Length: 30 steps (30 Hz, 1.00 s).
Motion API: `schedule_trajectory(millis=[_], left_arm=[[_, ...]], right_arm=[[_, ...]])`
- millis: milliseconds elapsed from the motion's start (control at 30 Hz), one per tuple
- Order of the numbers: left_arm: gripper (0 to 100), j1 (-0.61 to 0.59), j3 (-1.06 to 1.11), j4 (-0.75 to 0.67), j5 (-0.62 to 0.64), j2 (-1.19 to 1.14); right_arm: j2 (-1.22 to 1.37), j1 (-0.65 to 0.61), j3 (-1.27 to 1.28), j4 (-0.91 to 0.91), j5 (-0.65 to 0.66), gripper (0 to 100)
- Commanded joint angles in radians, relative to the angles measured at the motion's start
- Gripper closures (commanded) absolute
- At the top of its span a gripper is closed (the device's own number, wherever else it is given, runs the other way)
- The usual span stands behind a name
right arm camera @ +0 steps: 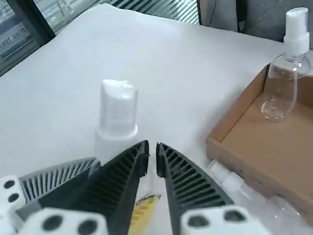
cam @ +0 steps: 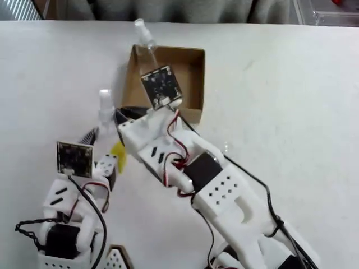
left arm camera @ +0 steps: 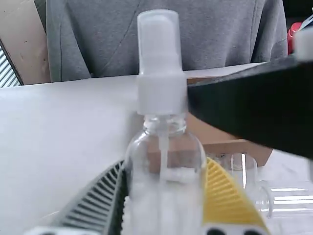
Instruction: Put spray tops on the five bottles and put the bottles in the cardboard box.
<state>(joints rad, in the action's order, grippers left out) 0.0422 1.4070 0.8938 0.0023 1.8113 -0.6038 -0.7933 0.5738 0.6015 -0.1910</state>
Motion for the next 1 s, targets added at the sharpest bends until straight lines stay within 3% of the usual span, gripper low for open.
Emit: schedule_trajectory(millis=[0,367,500,767,967], left_arm=[[97,0.01,-0.043,-0.008,-0.005,0.015],[97,-0.021,-0.048,-0.011,-0.003,0.015],[97,-0.085,-0.055,-0.041,0.04,0.015],[97,-0.105,-0.121,-0.055,0.066,0.007],[97,-0.107,-0.236,-0.086,0.068,-0.223]], right_arm=[[-0.079,-0.03,-0.061,0.022,0.012,98.4],[-0.252,-0.015,-0.06,0.271,0.017,98.4],[-0.321,-0.019,-0.037,0.38,0.104,98.4],[-0.409,-0.016,0.21,0.219,0.112,98.4],[-0.549,-0.019,0.377,0.117,0.112,98.4]])
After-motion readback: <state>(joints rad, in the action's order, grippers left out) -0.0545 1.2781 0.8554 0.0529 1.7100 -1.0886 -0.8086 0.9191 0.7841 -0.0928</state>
